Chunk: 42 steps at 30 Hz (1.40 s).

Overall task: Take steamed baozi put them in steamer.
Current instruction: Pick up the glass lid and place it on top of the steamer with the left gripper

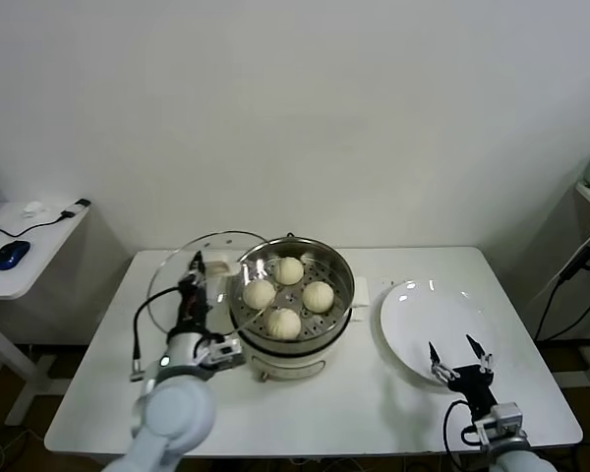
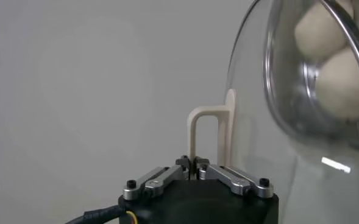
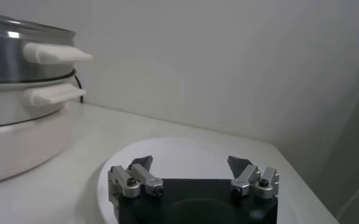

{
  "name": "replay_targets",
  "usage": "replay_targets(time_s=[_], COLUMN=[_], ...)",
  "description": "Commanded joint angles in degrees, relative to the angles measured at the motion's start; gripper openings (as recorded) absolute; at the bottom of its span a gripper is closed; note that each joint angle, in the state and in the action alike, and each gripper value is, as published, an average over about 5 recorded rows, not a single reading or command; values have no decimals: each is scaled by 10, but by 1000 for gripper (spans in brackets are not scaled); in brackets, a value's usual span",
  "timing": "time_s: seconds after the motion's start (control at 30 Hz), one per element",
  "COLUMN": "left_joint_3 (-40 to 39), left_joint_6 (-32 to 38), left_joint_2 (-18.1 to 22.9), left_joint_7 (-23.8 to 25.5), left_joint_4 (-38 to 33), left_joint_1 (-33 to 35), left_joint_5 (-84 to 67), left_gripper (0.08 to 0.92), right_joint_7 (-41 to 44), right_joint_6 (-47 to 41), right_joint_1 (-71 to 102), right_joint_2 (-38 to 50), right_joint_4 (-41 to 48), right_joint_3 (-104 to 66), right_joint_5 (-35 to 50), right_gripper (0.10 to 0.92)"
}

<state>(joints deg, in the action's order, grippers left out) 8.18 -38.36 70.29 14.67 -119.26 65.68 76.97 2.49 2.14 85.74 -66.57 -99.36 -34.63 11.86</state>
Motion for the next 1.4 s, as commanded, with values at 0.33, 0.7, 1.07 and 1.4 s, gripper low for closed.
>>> replay_targets(time_s=[0.33, 0.7, 1.07, 1.4], left_joint_3=[-161, -156, -132, -128], left_joint_6=[-66, -66, -66, -66], left_joint_2=[190, 202, 170, 164], left_joint_7=[26, -4, -19, -24], left_joint_4=[115, 181, 199, 201], left_joint_1=[-83, -91, -88, -86], left_joint_5=[155, 155, 153, 147], left_gripper=[142, 142, 142, 142], right_joint_7=[5, -3, -14, -19], right_joint_6=[52, 77, 91, 96], right_joint_1=[1, 5, -2, -9], right_joint_2=[1, -9, -16, -24], right_joint_4=[30, 48, 56, 60], right_joint_3=[-2, -9, -9, -8], right_joint_5=[7, 10, 4, -7], right_gripper=[823, 823, 823, 823])
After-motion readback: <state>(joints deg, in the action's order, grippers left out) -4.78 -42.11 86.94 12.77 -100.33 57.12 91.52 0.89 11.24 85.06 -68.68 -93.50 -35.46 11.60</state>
